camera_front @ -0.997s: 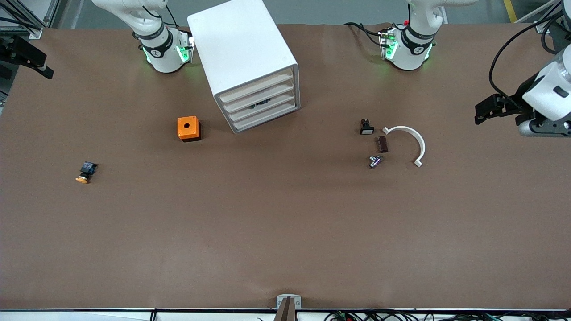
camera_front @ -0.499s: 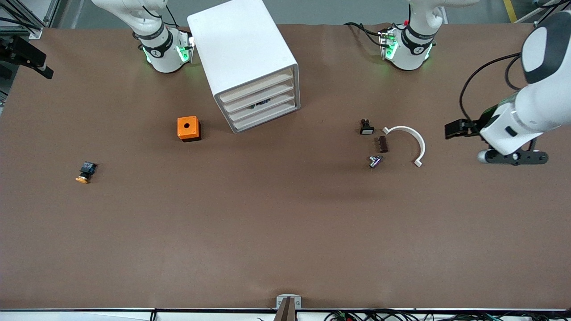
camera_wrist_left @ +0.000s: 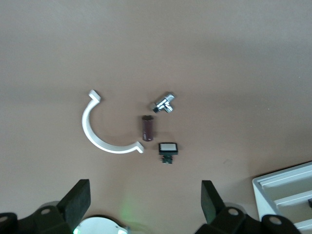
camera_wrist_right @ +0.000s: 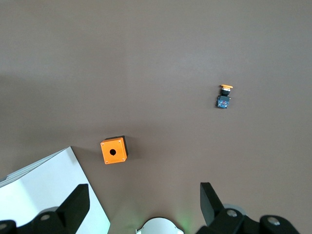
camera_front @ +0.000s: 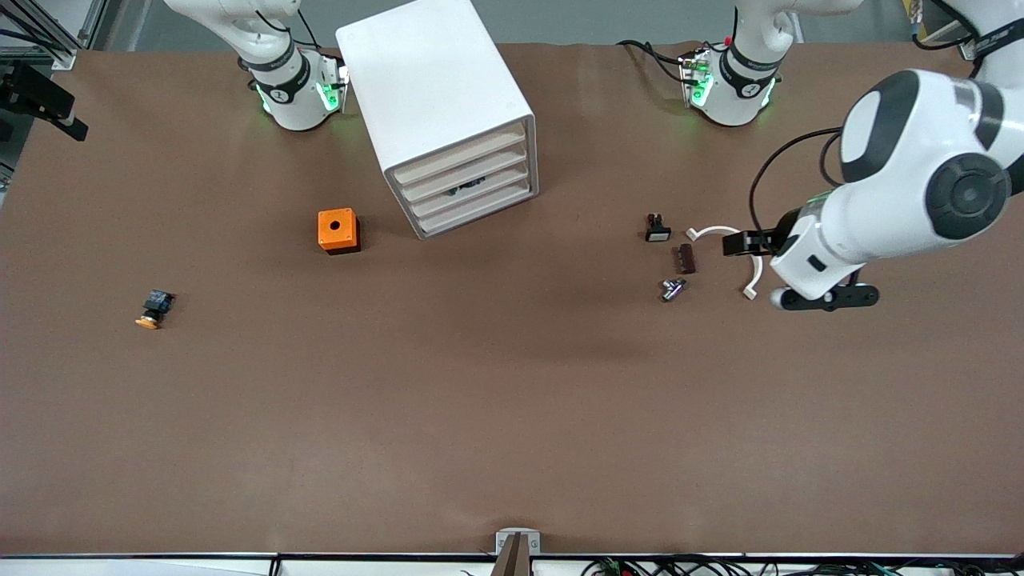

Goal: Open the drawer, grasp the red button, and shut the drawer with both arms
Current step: 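Move the left gripper toward the front of the white drawer cabinet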

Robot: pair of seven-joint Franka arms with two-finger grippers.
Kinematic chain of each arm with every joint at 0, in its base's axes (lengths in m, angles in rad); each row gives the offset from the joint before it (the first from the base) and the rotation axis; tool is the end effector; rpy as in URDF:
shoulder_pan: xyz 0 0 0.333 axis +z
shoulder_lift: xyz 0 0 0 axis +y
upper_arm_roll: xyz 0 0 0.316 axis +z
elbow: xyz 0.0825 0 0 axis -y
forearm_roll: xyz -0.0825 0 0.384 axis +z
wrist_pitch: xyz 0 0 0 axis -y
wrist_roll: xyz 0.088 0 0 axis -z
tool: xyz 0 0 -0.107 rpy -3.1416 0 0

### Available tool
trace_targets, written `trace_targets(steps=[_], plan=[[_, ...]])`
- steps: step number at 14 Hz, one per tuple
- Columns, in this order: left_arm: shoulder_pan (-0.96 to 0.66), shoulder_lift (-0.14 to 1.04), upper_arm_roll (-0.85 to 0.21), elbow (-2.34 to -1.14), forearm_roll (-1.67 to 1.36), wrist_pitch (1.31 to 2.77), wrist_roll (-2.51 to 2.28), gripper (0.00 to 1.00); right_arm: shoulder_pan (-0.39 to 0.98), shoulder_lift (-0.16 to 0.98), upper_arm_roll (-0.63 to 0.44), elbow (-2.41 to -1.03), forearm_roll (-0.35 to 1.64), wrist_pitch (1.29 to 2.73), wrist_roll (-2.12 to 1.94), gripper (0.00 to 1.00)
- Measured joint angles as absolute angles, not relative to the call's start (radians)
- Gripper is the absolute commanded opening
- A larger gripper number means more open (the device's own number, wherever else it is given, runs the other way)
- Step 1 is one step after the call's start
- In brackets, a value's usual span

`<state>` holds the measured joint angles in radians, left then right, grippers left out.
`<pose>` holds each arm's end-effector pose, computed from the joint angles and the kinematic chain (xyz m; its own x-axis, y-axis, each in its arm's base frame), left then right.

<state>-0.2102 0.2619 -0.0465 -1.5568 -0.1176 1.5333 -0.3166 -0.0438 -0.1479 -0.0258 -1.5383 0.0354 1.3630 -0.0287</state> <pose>0.5859 -0.1644 0.4762 0.9499 0.0637 -0.3061 0.0771 -0.9965 0.0320 0.4821 -0.0305 0.6985 0.9991 -0.0332 -0.0262 -0.0342 -0.9986 -0.0394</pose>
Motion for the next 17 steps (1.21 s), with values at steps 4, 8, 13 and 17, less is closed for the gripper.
trace_targets(steps=[4, 8, 13, 17], plan=[[-0.283, 0.326, -0.048, -1.532, -0.136, 1.546, -0.458, 1.00, -0.046, -0.060, -0.029, -1.538, 0.009, 1.381, -0.031, 1.00], [-0.354, 0.386, -0.048, -1.487, -0.136, 1.547, -0.600, 1.00, -0.050, -0.026, -0.032, -1.529, -0.068, 1.431, -0.221, 1.00], [-0.394, 0.470, -0.048, -1.452, -0.180, 1.547, -0.792, 1.00, -0.086, 0.002, -0.035, -1.524, -0.082, 1.433, -0.297, 1.00], [-0.419, 0.548, -0.048, -1.438, -0.197, 1.548, -0.950, 1.00, -0.102, 0.119, -0.036, -1.528, -0.163, 1.462, -0.304, 1.00]])
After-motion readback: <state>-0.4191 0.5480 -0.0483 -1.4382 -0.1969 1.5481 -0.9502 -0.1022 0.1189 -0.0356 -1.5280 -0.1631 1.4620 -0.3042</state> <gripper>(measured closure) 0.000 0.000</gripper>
